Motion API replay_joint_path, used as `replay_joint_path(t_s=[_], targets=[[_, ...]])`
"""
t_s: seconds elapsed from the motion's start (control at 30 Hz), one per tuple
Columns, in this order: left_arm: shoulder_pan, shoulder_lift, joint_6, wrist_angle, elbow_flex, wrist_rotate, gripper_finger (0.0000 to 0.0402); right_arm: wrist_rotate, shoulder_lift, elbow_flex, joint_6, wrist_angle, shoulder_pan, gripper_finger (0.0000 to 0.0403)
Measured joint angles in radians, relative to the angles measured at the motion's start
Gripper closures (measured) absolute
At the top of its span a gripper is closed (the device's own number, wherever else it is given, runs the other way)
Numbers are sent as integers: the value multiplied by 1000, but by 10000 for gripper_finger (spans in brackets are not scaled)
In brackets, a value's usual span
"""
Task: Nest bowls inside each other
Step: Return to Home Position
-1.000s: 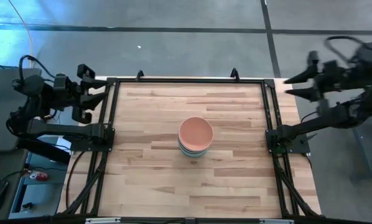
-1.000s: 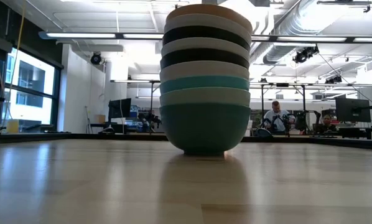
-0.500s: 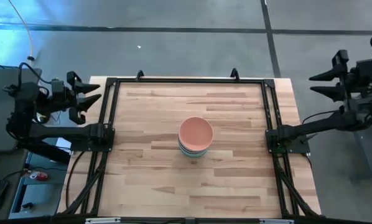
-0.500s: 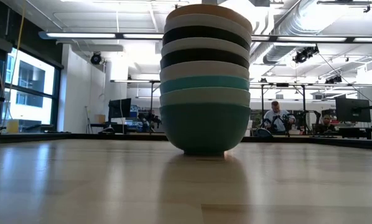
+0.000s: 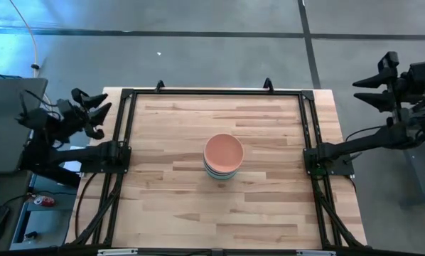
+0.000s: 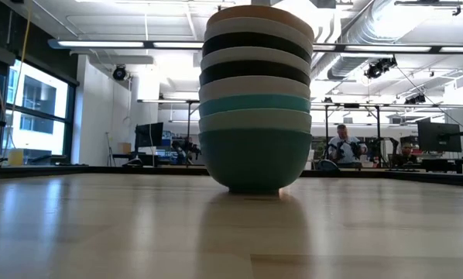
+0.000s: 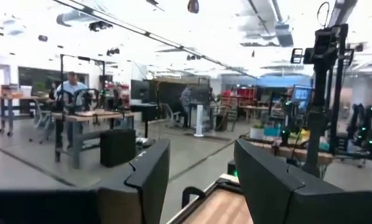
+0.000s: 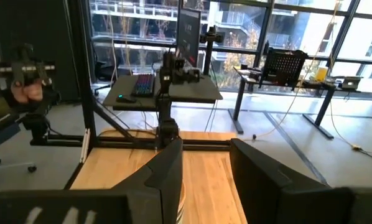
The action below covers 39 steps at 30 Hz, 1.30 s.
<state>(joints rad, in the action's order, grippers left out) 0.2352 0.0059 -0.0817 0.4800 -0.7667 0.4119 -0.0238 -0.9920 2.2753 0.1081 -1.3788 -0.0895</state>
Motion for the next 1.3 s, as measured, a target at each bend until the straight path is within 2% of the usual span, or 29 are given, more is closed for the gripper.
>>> replay_joint_path(t_s=[0.13,0.27,0.43,0.67,1.03,1.3], targets=[[-1,2,15,-14,80,3,234,12,-8,0,-16,2,0,276],[0,20,7,-120,146,15,234,33,-10,0,-23,0,0,276],[0,1,-4,-376,242,-34,234,36,-11,0,-49,0,0,276],[0,3,46,-612,381,-144,234,36,-11,0,-58,0,0,276],[-1,15,131,-994,577,-193,234,36,-11,0,-29,-8,0,276],[-1,65,143,-1091,645,-173,234,36,-10,0,-20,-8,0,276]])
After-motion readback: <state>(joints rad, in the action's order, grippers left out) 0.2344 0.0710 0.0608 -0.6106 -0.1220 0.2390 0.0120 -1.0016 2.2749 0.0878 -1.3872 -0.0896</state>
